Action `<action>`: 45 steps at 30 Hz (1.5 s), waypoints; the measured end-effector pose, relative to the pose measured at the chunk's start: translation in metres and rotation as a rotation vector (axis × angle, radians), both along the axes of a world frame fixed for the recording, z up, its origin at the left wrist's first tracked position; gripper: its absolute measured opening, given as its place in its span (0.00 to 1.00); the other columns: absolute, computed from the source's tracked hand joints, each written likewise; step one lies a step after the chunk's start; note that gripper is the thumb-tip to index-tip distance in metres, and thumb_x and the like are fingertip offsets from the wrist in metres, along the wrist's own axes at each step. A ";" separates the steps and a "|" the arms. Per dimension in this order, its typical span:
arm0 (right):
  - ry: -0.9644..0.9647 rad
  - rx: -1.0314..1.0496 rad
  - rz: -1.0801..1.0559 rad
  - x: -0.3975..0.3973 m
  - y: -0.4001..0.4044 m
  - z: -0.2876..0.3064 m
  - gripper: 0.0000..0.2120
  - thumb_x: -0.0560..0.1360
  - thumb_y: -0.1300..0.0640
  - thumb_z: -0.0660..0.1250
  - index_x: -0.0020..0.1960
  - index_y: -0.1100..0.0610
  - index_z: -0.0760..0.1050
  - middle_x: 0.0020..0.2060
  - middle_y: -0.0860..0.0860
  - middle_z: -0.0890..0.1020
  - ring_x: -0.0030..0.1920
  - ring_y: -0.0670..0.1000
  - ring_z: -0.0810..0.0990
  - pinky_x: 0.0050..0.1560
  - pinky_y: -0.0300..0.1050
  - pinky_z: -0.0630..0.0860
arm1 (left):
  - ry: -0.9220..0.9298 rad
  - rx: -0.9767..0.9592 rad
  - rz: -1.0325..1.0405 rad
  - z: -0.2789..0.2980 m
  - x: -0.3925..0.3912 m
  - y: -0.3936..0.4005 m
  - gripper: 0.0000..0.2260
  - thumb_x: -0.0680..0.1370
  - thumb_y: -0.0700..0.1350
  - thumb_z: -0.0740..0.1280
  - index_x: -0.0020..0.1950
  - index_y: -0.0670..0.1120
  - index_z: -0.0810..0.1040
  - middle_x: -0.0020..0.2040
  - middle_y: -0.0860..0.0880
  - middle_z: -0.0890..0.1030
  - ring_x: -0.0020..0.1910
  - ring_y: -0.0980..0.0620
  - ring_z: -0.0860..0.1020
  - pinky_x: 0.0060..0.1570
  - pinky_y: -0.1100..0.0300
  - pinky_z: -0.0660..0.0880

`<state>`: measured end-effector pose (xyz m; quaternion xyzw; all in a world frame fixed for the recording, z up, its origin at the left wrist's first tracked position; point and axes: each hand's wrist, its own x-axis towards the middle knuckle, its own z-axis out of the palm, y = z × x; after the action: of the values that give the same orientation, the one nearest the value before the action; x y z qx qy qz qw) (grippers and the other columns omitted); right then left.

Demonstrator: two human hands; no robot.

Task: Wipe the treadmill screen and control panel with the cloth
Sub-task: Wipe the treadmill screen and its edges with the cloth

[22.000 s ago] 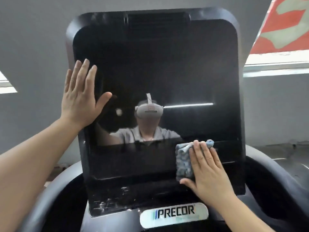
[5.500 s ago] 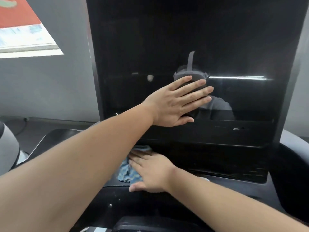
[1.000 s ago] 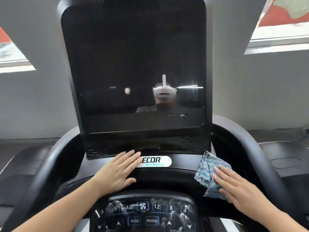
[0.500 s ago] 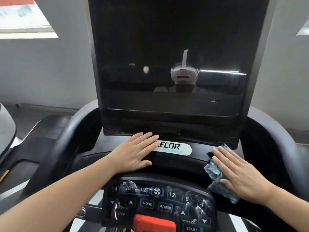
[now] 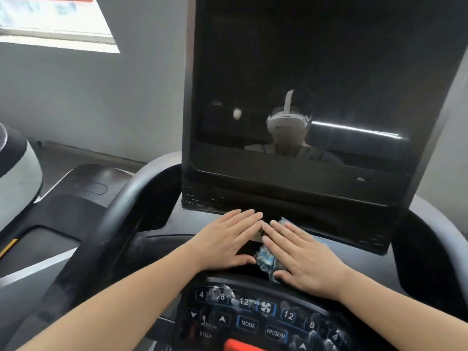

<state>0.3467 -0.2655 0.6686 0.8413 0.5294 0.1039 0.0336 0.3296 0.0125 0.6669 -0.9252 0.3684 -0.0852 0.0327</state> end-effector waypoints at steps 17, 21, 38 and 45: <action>-0.001 -0.101 0.146 0.016 0.130 0.000 0.35 0.82 0.38 0.54 0.79 0.61 0.58 0.78 0.60 0.60 0.79 0.59 0.57 0.75 0.58 0.55 | -0.245 -0.390 0.606 -0.038 -0.113 0.164 0.11 0.81 0.48 0.64 0.56 0.44 0.83 0.53 0.48 0.82 0.51 0.47 0.81 0.55 0.52 0.77; 0.011 -0.122 0.174 0.016 0.162 -0.004 0.34 0.82 0.38 0.53 0.79 0.61 0.58 0.78 0.60 0.61 0.79 0.59 0.58 0.74 0.58 0.55 | -0.268 -0.326 0.721 -0.050 -0.118 0.192 0.14 0.79 0.49 0.66 0.60 0.42 0.81 0.59 0.44 0.80 0.57 0.43 0.78 0.62 0.47 0.74; 0.126 -0.269 0.237 0.005 0.319 -0.029 0.35 0.80 0.39 0.51 0.75 0.63 0.66 0.74 0.62 0.68 0.75 0.60 0.67 0.75 0.59 0.62 | -0.140 -0.213 1.037 -0.042 -0.107 0.245 0.18 0.83 0.48 0.62 0.70 0.40 0.73 0.67 0.42 0.76 0.68 0.41 0.73 0.69 0.43 0.69; 0.172 -0.313 0.093 -0.010 0.358 -0.030 0.41 0.76 0.34 0.33 0.81 0.60 0.44 0.80 0.59 0.46 0.81 0.58 0.43 0.78 0.54 0.39 | -0.121 -0.239 1.046 -0.043 -0.109 0.245 0.20 0.84 0.47 0.55 0.70 0.39 0.75 0.68 0.41 0.78 0.68 0.42 0.75 0.64 0.47 0.74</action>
<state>0.3369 0.0926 0.6386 0.8063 0.5783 -0.0508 0.1139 0.2203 0.2571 0.6240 -0.9758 -0.1562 -0.1521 -0.0135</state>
